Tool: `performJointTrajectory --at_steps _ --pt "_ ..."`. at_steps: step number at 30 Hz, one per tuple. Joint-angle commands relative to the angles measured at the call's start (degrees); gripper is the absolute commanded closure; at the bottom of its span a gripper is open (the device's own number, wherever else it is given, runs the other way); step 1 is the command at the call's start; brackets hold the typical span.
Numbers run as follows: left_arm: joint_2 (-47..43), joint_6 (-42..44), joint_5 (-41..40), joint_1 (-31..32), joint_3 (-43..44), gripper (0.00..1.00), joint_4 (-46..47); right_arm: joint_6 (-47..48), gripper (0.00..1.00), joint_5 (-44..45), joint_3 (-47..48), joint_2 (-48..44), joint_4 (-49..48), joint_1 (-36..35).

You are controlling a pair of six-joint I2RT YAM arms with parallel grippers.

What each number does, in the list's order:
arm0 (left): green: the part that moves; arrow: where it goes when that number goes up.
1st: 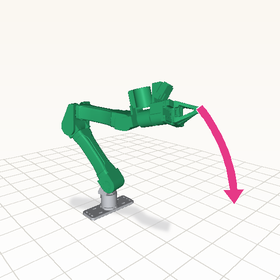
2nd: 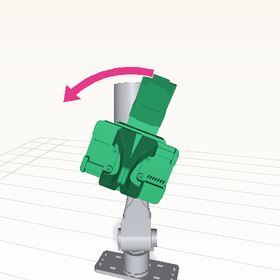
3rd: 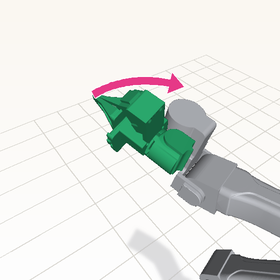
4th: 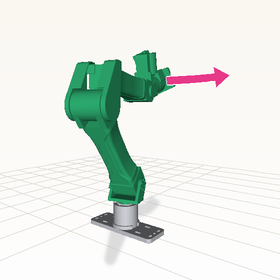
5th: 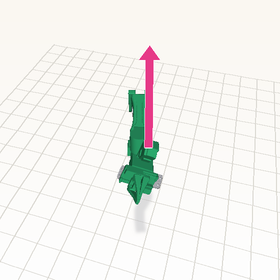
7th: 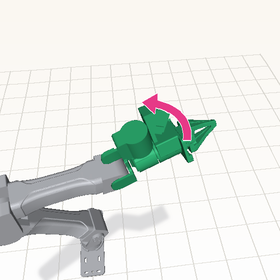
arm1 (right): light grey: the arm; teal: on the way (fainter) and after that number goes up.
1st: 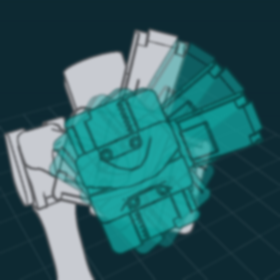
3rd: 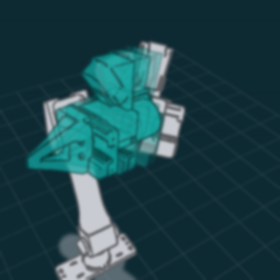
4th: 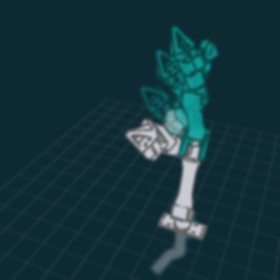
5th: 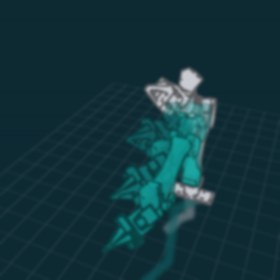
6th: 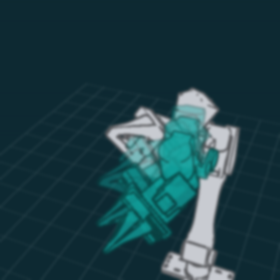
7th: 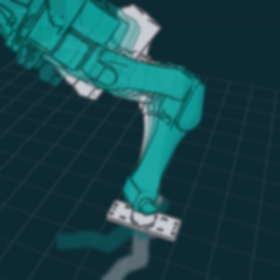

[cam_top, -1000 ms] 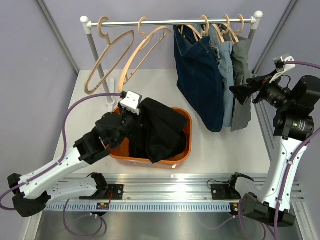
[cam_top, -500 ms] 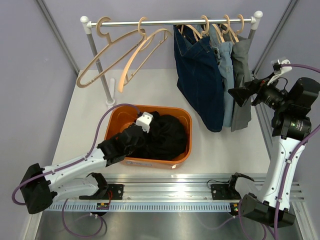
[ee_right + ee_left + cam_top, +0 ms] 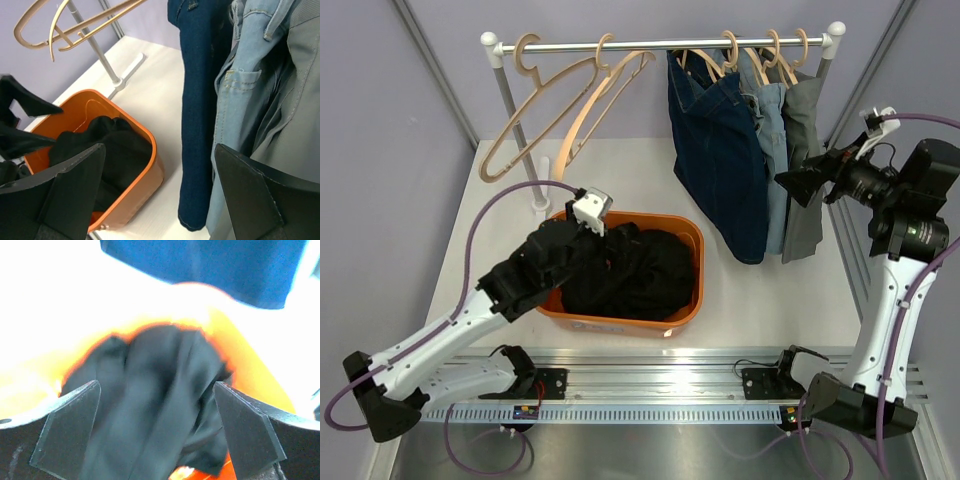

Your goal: Remove the skirt from the hanger

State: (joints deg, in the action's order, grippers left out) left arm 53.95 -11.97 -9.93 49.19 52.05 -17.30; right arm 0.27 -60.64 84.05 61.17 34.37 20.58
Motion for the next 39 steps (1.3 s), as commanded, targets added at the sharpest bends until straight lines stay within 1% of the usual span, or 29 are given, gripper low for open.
performJointTrajectory --at_steps 1,4,5,7,8,10,11,13,14,16,17,19,20,22,25,32,35,36,37,39 --pt "-0.87 2.56 3.34 -0.23 7.26 0.01 -1.76 3.06 0.03 0.6 7.95 5.18 7.17 -1.67" --pt "-0.25 2.47 3.17 -0.23 10.08 0.01 -4.31 6.57 0.06 7.98 14.55 9.4 12.63 -5.98" --pt "-0.08 2.3 3.08 -0.23 10.52 0.01 -4.67 7.02 0.06 11.82 16.3 10.19 13.52 -7.21" --pt "-0.25 1.51 3.08 -0.32 10.79 0.01 -4.85 7.2 0.09 15.97 20.44 12.83 14.49 -11.16" --pt "-0.34 1.07 3.17 -0.32 10.88 0.01 -4.41 7.2 0.09 19.73 21.76 13.71 14.41 -12.31" --pt "-0.95 -0.25 3.6 -0.32 10.44 0.01 -2.75 6.5 0.11 23.88 25.19 16.17 13.54 -15.99" --pt "-1.22 -1.12 3.69 -0.32 10.26 0.01 -2.04 6.23 0.11 29.3 27.37 16.96 13.1 -17.4" --pt "-1.48 -2.0 3.61 -0.32 9.65 0.01 -0.81 5.45 0.11 34.34 29.49 19.68 11.61 -21.26" --pt "-1.48 -2.62 3.52 -0.32 9.39 0.01 0.24 4.92 0.11 38.19 30.37 20.56 10.99 -22.85" --pt "-1.31 -3.15 3.61 -0.23 8.95 0.01 1.04 3.43 0.11 41.29 32.75 23.2 9.32 -25.57" --pt "-1.31 -3.59 3.52 -0.23 8.77 0.01 1.91 3.07 0.1 44.7 33.45 23.99 8.88 -26.63" --pt "-1.31 -4.03 3.61 -0.23 8.59 0.01 2.44 2.63 0.1 48.58 35.21 26.45 8.0 -28.74" --pt "-1.22 -4.2 3.61 -0.32 8.42 0.01 2.88 2.63 0.09 49.91 36.17 27.16 7.99 -30.32" --pt "-1.31 -4.12 3.52 -0.32 8.33 0.01 3.15 2.37 0.1 50.27 36.36 29.09 7.12 -31.3" --pt "-1.39 -3.77 3.17 -0.32 8.33 0.01 2.97 2.01 0.1 53.51 36.8 31.2 5.97 -33.32" --pt "-1.48 -2.98 2.73 -0.32 7.89 0.01 3.06 4.38 0.12 59.49 39.61 36.3 3.69 -34.81" --pt "-1.48 -2.8 2.73 -0.23 7.71 0.01 3.33 5.44 0.14 59.85 39.96 38.15 2.9 -35.08" --pt "-1.4 -2.71 2.64 -0.32 7.71 0.01 3.33 5.53 0.17 59.68 40.05 38.85 2.46 -35.08" --pt "-1.4 -2.62 2.64 -0.32 7.71 0.01 3.33 5.7 0.23 59.33 40.05 39.11 2.2 -35.17" --pt "-1.48 -2.54 2.55 -0.32 7.63 0.01 3.41 5.88 0.32 57.83 40.4 39.9 1.58 -35.17"
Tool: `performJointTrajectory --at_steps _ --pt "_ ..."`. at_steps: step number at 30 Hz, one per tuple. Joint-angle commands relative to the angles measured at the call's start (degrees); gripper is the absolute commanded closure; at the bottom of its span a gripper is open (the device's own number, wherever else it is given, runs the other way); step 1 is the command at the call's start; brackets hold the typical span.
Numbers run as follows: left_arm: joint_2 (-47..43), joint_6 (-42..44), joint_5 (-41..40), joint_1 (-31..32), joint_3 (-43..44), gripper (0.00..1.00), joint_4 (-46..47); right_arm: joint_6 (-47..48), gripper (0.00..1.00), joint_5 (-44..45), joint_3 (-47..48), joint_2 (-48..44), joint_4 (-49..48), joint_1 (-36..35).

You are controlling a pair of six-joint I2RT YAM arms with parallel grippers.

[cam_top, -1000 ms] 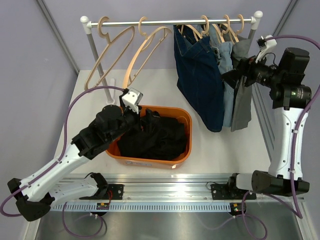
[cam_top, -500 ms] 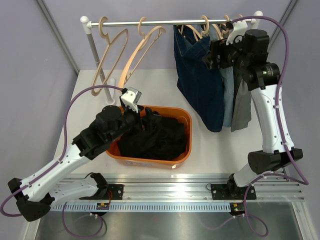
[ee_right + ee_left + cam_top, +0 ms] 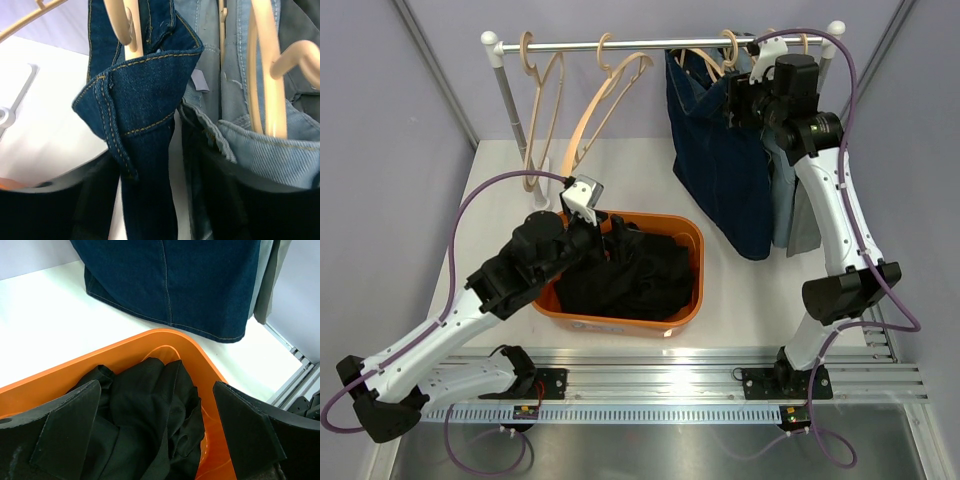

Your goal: Remove the skirt from the hanger

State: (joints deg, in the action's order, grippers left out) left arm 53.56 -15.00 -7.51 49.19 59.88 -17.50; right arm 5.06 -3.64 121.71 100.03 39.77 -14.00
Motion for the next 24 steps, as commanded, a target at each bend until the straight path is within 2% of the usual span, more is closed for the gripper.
performJointTrajectory --at_steps 1,3,4,7,8,13,18,24 --pt "-1.0 0.5 0.04 -0.23 -0.2 0.01 3.61 1.18 0.39 0.48 2.74 1.22 -4.0 -0.68" --pt "-1.18 0.68 -0.14 -0.32 -0.11 0.01 3.61 1.35 0.47 -1.1 2.74 1.66 -4.78 -0.68" --pt "-1.18 0.68 -0.14 -0.23 -0.11 0.01 3.78 1.44 0.56 -1.63 2.74 1.75 -4.96 -0.68" --pt "-1.18 0.68 0.04 -0.32 -0.02 0.01 4.4 1.88 0.7 -4.17 3.01 1.92 -5.58 -0.68" --pt "-0.92 0.59 0.12 -0.23 0.15 0.01 4.57 1.88 0.79 -4.53 3.18 1.92 -5.67 -0.68" --pt "-0.04 -0.11 3.11 -0.32 1.73 0.01 6.24 3.72 0.98 -11.01 5.29 0.44 -5.05 -0.59" --pt "2.95 -1.34 6.1 -0.23 6.21 0.01 6.95 3.99 1.0 -16.31 3.97 -4.22 -8.65 0.02" --pt "6.03 -2.13 7.16 -0.32 11.22 0.01 8.18 -0.3 1.0 -21.14 4.41 -6.51 -8.74 2.74"
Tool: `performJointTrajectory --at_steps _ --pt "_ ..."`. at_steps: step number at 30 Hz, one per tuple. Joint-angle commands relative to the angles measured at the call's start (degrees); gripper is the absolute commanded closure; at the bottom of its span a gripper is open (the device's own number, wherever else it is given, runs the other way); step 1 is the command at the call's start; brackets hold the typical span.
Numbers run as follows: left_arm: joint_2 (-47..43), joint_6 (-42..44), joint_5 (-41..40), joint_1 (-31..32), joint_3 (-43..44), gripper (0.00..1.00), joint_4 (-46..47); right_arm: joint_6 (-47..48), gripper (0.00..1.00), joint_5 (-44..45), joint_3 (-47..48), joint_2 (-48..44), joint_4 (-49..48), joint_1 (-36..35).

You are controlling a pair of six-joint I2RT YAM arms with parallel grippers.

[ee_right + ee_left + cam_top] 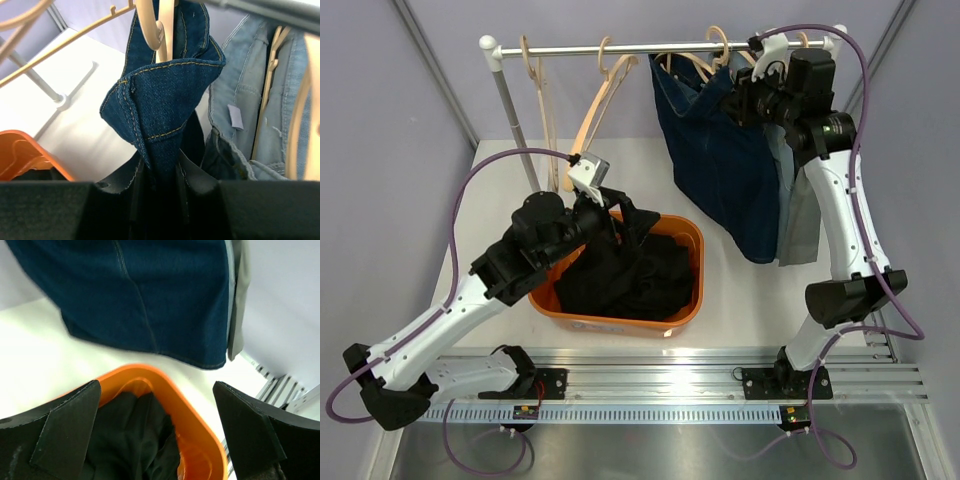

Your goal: Remove the skirt from the hanger

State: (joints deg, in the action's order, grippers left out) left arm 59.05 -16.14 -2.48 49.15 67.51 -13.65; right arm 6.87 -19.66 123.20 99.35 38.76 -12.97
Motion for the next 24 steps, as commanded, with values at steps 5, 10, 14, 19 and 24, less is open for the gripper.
performJointTrajectory --at_steps 5,10,14,19,24 --pt "1.95 -1.17 2.13 -0.28 5.35 0.01 4.77 -3.97 1.0 -8.9 -0.05 -8.99 -8.0 3.48" --pt "3.62 -3.36 -0.15 -0.19 7.46 0.01 4.42 -3.8 1.0 -10.83 -3.39 -12.16 -6.69 4.36" --pt "7.13 -6.35 -2.44 -0.28 12.46 0.01 2.32 -2.22 1.0 -14.35 -7.61 -17.42 -4.67 6.11" --pt "12.32 -8.29 -0.6 -0.37 17.92 0.01 2.31 -0.28 1.0 -16.37 -15.61 -23.14 -3.34 8.31" --pt "15.04 -9.96 -0.86 -0.45 21.43 0.01 2.32 0.94 1.0 -18.39 -20.36 -28.94 -1.76 11.03"
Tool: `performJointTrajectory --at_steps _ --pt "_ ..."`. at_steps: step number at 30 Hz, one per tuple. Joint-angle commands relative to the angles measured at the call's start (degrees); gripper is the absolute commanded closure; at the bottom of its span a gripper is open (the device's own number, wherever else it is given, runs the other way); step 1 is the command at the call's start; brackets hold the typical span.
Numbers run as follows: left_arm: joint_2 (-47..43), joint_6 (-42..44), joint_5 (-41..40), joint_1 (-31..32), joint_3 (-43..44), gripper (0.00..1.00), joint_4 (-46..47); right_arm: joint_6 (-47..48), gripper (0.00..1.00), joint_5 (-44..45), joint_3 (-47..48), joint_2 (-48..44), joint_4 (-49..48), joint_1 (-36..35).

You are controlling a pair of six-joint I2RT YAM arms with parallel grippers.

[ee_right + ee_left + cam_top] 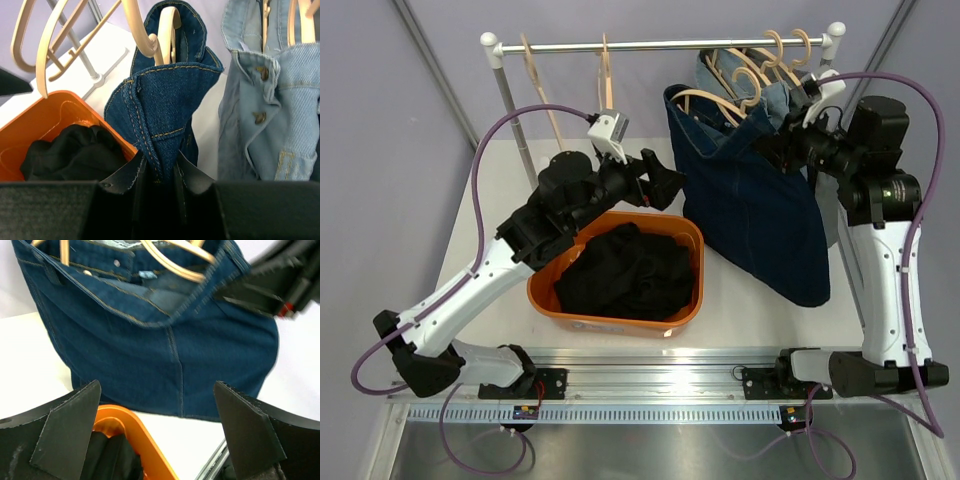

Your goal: Remove the skirt from the hanger

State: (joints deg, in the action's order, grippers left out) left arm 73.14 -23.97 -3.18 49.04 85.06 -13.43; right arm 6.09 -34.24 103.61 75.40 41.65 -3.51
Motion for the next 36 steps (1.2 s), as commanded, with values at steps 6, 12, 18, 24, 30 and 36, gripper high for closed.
performJointTrajectory --at_steps 6,12,18,24,30,36 --pt "6.74 -8.89 -2.44 -0.61 11.88 0.02 -0.98 6.47 1.0 -9.35 -7.27 -12.54 -0.52 6.58" --pt "12.8 -19.35 -4.11 -1.31 16.45 0.13 -2.39 8.94 1.0 -7.43 -12.9 -19.93 0.36 7.46" --pt "20.0 -22.78 -3.59 -2.98 22.6 0.26 -6.87 10.17 1.0 -5.23 -15.19 -25.29 1.59 7.46" --pt "22.74 -21.21 -3.76 -4.47 25.33 0.31 -8.62 10.88 1.0 -2.94 -16.16 -29.16 3.26 7.55" --pt "23.01 -19.45 -3.68 -5.7 24.28 0.41 -9.33 9.91 1.0 -2.06 -16.95 -31.1 3.62 7.55" --pt "23.8 -19.36 -1.13 -7.72 22.17 0.55 -7.84 9.29 1.0 -3.55 -16.78 -31.54 3.79 7.55"
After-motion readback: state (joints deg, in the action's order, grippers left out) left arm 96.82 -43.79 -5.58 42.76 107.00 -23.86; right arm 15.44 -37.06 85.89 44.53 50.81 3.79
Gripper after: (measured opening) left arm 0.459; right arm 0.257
